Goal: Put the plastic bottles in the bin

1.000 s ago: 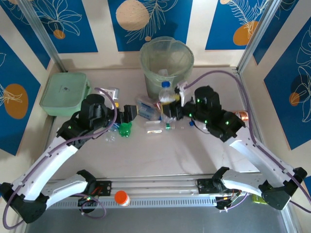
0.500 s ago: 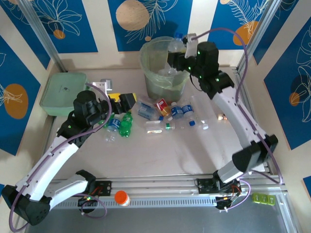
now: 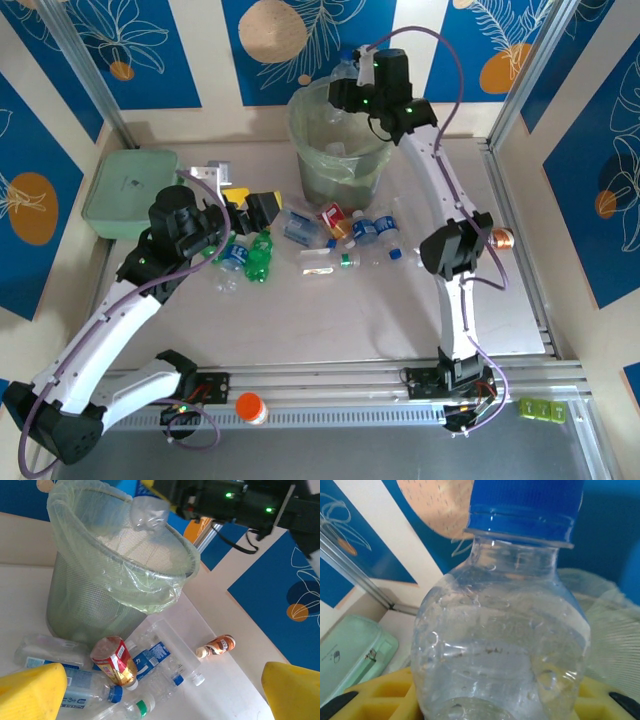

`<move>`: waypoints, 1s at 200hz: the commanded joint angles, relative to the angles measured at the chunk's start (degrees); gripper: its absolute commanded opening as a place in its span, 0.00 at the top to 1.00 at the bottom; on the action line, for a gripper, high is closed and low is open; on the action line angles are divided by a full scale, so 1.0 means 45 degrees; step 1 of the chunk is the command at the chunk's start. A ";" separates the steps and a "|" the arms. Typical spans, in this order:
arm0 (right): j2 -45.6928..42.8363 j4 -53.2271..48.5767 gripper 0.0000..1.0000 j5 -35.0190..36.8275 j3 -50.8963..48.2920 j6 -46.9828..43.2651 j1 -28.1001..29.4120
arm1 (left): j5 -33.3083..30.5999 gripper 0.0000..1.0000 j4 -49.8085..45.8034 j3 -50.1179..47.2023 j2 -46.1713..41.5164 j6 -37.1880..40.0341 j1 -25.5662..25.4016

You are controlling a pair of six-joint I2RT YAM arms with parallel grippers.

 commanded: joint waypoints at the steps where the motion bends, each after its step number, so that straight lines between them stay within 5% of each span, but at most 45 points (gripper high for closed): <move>1: 0.0590 -0.1543 0.57 -0.0730 0.0714 -0.0008 0.0118 | -0.0227 0.01 -0.0196 0.0381 -0.0286 0.0450 0.0140; 105: 0.2318 -0.2933 0.52 -0.1216 0.0546 -0.0561 0.0313 | -0.0683 0.01 -0.0346 -0.0299 -0.0924 0.0660 0.0150; 155: 0.2251 -0.3311 0.26 -0.0984 0.0605 -0.0717 0.0411 | -0.1012 0.01 -0.0580 -0.0358 -0.1136 0.0806 0.0140; 200: 0.1613 -0.3393 0.18 -0.0421 0.0873 -0.0862 0.0429 | -0.1292 0.01 -0.0783 -0.0361 -0.1259 0.0846 0.0140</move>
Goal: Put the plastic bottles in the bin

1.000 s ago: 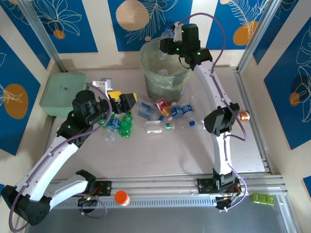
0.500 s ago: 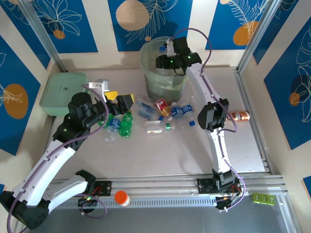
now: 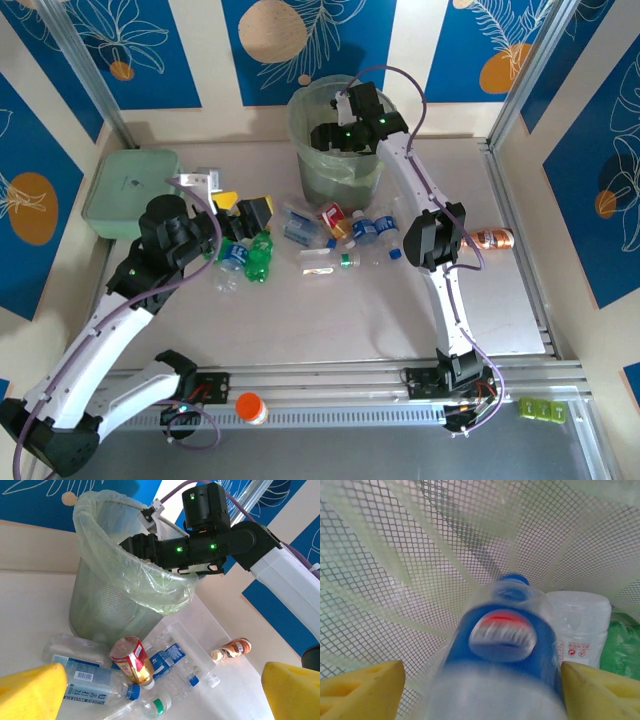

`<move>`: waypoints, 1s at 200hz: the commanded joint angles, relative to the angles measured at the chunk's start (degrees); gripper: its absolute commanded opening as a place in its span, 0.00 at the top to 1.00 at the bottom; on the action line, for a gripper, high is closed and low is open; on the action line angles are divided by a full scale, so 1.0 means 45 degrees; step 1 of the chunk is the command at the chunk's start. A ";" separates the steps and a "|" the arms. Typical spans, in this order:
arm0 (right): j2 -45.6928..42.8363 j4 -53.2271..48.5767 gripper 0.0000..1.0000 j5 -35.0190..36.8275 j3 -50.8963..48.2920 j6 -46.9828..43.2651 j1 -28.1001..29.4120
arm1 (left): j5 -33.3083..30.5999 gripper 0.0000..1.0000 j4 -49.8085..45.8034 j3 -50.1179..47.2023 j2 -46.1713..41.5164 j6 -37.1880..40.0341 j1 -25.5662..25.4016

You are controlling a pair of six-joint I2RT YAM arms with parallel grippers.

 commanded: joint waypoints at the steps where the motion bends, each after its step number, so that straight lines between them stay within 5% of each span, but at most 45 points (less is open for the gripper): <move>1: -0.0716 -0.0301 0.18 0.0274 0.0453 -0.0230 0.0090 | -0.0377 0.01 -0.0186 -0.0049 -0.0264 0.0389 0.0116; 147: -0.4460 -0.0506 0.20 0.1416 0.1239 -0.0239 0.0761 | -0.1322 0.01 -0.1882 0.0645 -0.0338 0.0436 0.0123; 200: -0.7753 -0.0366 0.22 0.2001 -0.2299 -0.0136 0.1895 | -0.1003 0.00 -0.3132 0.0991 0.0014 0.0360 0.0116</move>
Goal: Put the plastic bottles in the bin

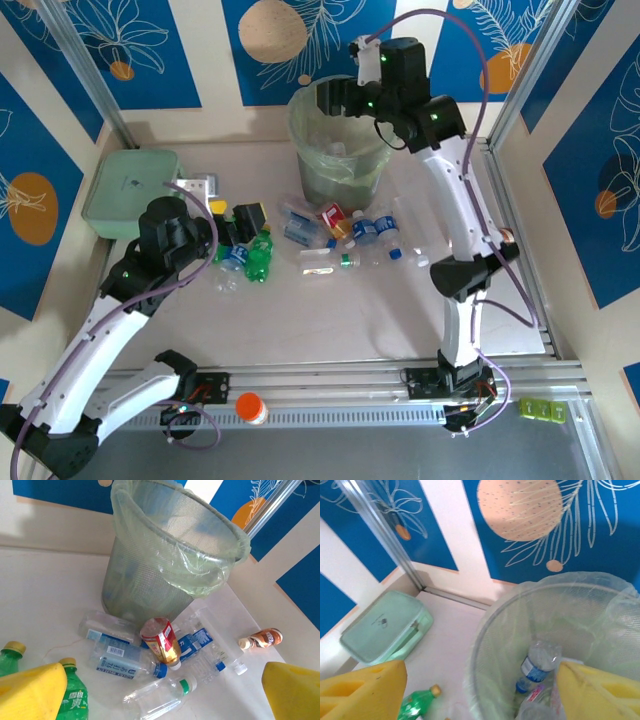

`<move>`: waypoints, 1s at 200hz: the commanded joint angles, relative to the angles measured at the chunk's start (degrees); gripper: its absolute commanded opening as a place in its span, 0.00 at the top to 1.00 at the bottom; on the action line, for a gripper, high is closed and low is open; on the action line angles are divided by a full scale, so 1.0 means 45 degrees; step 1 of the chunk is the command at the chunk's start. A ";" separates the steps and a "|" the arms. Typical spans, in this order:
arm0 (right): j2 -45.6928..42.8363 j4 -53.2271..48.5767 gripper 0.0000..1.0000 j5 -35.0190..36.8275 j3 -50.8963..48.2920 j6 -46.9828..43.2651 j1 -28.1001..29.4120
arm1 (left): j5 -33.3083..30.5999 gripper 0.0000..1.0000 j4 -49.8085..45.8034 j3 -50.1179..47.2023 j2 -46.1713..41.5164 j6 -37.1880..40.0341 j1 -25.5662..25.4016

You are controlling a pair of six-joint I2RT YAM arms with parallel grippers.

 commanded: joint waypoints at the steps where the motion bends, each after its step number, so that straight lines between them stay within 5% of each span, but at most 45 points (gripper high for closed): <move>1: -0.1680 -0.0022 0.22 0.0377 -0.1858 0.0115 0.0560 | 0.0130 0.00 -0.0890 0.0509 0.0150 0.0040 0.0116; 54: -0.7505 0.2564 0.27 0.0896 -1.0793 0.0487 0.1609 | -0.0136 0.00 -0.3434 0.0987 0.1177 0.0002 0.0115; 89: -0.9621 0.2449 0.28 0.1089 -1.4379 0.1050 0.1917 | -0.0554 0.00 -0.5203 0.1957 0.3635 -0.0494 0.0107; 132: -1.1272 0.2523 0.28 0.1228 -1.7101 0.1549 0.2041 | -0.1409 0.02 -0.6000 0.3052 0.6810 -0.1118 -0.0010; 174: -1.2370 0.2600 0.28 0.0891 -1.8425 0.1721 0.2061 | -0.1801 0.21 -0.5724 0.3187 0.8907 -0.0371 -0.0143; 200: -1.3057 0.2826 0.28 0.1119 -1.9041 0.1765 0.2042 | -0.2006 0.25 -0.5693 0.3161 0.9901 -0.0225 -0.0158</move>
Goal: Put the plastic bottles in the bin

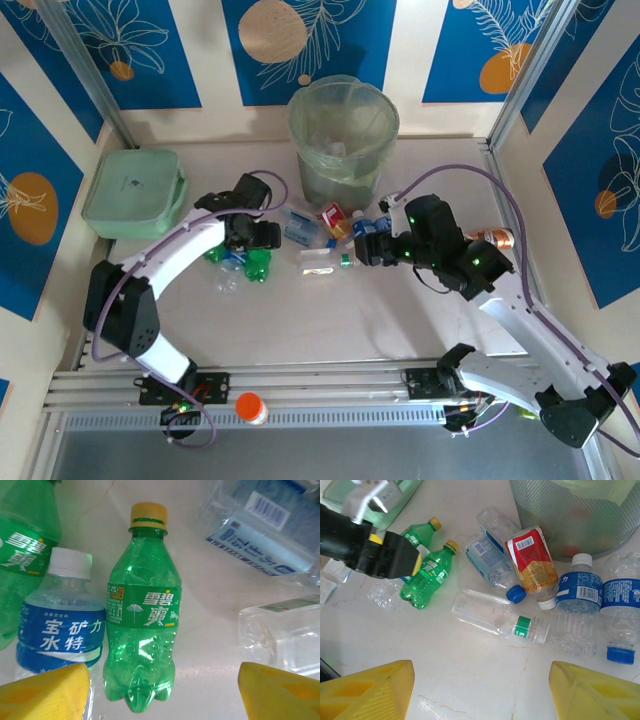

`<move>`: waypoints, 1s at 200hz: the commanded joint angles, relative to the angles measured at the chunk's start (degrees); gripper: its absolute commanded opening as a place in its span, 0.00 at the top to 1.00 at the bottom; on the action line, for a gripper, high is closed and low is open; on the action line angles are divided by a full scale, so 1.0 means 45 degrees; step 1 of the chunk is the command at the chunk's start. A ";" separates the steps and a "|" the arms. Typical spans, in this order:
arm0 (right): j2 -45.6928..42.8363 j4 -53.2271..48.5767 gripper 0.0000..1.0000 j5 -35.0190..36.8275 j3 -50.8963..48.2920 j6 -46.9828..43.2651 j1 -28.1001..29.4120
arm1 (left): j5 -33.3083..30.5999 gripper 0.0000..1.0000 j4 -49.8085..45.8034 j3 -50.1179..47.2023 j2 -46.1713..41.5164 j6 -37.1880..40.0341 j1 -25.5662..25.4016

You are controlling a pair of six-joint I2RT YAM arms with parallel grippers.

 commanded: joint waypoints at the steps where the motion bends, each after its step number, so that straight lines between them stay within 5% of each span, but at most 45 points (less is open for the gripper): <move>1: -0.0634 0.0472 0.28 0.0086 -0.0487 0.0269 0.0055 | -0.0460 0.25 -0.0301 0.0243 0.0694 0.0341 -0.0094; 160: -0.1348 0.1297 0.28 -0.2137 -0.1434 0.0601 -0.1681 | -0.0516 0.35 0.0723 0.0293 0.3508 0.0579 -0.0094; 200: -0.1178 0.1299 0.29 -0.2274 -0.1205 0.0633 -0.1703 | -0.0325 0.47 0.0766 0.0307 0.3104 0.0579 -0.0094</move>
